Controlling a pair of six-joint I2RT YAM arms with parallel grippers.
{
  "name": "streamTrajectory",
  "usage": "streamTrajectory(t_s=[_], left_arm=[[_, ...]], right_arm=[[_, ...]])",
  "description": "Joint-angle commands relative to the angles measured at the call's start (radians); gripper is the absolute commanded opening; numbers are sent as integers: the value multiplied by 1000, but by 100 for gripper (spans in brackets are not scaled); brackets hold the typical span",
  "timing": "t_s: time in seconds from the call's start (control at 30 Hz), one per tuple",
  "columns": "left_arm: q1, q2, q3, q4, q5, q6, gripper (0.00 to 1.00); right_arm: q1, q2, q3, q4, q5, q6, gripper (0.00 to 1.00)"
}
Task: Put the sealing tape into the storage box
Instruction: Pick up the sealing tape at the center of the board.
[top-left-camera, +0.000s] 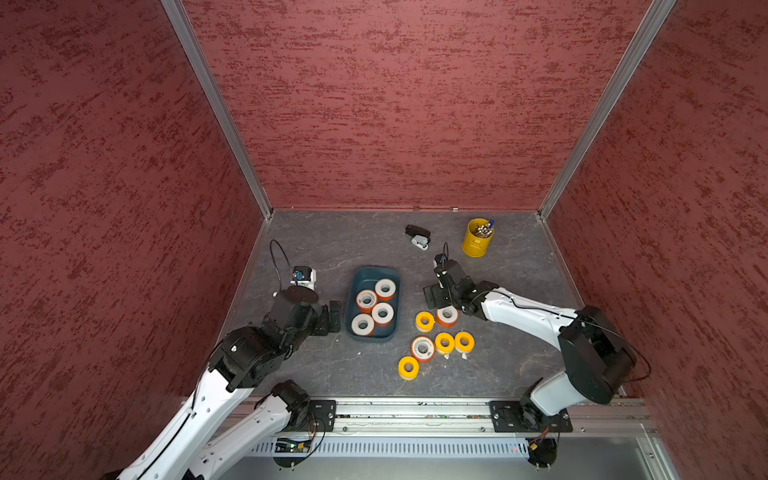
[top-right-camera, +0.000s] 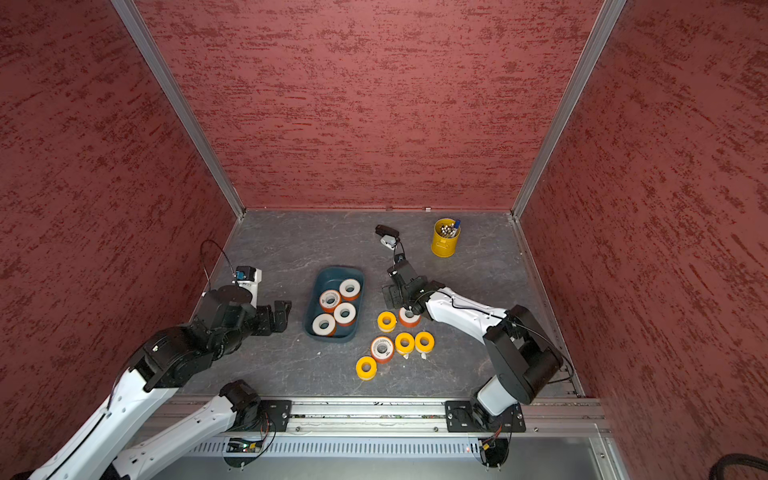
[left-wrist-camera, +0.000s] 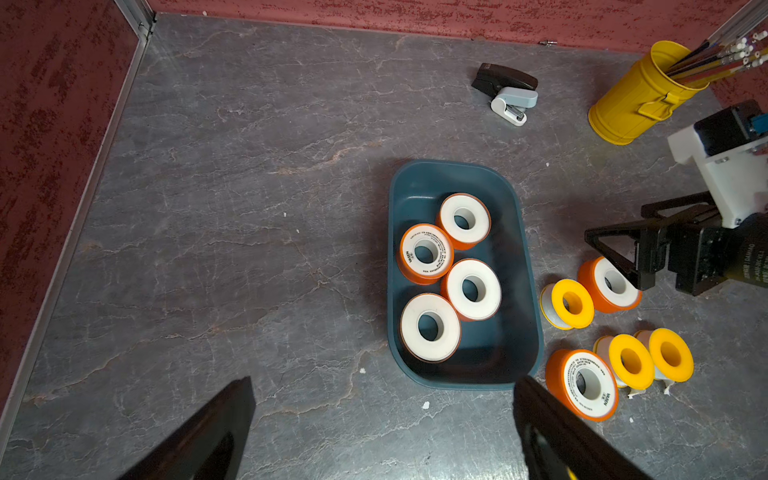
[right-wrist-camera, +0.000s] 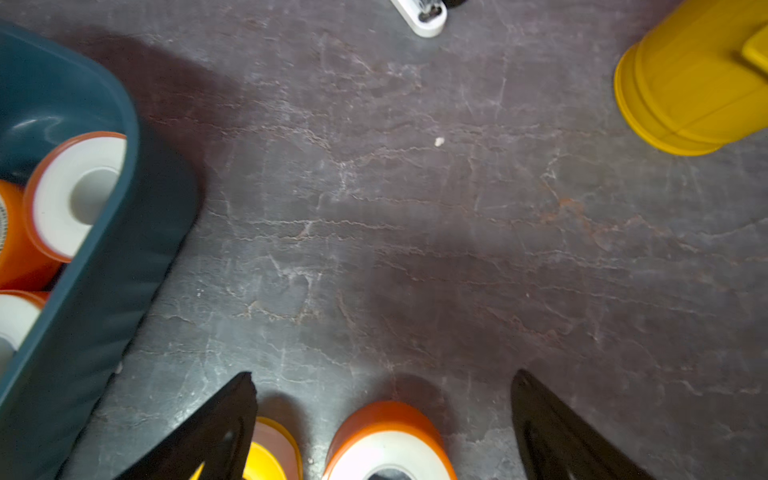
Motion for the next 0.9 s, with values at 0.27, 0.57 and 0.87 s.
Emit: streamTrajectory(t_s=[0.27,0.57,0.87], left_arm=[[62,29,-14,34,59,21,100],[72,33,-15,37,65,25,100],[107,47,-18,49,105,34,100]], right_arm=[[-50,61,-15,-59,-120,63,89],[-50,89,-53,-81,-162,92,87],[-50,49,-102,-93,-182,112,86]])
